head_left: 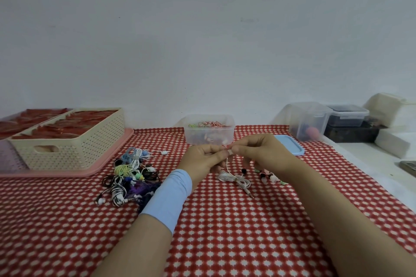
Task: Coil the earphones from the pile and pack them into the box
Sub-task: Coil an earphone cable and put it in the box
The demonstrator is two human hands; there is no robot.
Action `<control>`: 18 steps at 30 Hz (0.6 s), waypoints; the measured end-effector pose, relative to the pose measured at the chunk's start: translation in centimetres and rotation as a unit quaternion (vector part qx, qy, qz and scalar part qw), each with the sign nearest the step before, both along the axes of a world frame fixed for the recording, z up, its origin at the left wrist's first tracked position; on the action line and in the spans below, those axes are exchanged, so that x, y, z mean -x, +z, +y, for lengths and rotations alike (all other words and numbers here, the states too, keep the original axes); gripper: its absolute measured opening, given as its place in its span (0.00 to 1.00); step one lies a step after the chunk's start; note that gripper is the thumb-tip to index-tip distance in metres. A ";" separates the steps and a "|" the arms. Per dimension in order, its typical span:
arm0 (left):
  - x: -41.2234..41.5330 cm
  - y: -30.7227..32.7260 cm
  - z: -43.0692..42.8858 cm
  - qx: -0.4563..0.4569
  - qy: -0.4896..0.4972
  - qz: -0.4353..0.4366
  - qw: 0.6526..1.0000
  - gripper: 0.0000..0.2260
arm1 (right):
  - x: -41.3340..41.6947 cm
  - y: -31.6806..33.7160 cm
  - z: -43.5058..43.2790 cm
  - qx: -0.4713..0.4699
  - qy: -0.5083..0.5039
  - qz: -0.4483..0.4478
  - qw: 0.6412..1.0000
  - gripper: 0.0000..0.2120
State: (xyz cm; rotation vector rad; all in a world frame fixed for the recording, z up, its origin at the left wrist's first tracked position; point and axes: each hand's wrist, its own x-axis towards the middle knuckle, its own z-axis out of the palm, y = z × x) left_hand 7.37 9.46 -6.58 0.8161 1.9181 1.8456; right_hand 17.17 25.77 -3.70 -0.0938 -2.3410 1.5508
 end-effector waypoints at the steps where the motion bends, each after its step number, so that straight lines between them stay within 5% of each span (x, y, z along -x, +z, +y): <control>1: 0.1 0.1 -0.1 -0.004 -0.006 -0.004 1.000 0.05 | -0.1 0.1 0.1 0.025 0.016 -0.021 0.999 0.04; 7: -0.1 0.4 -0.2 0.034 -0.036 0.046 0.998 0.04 | -0.1 -0.3 0.5 0.109 0.065 -0.109 0.986 0.06; 14: -0.2 0.5 -0.2 0.042 0.003 0.107 0.993 0.03 | -0.1 -0.1 0.8 0.077 0.042 -0.076 0.993 0.04; 18: -0.1 0.8 -0.3 0.140 -0.001 0.191 0.972 0.08 | -0.5 0.1 1.1 0.001 0.010 -0.081 0.997 0.05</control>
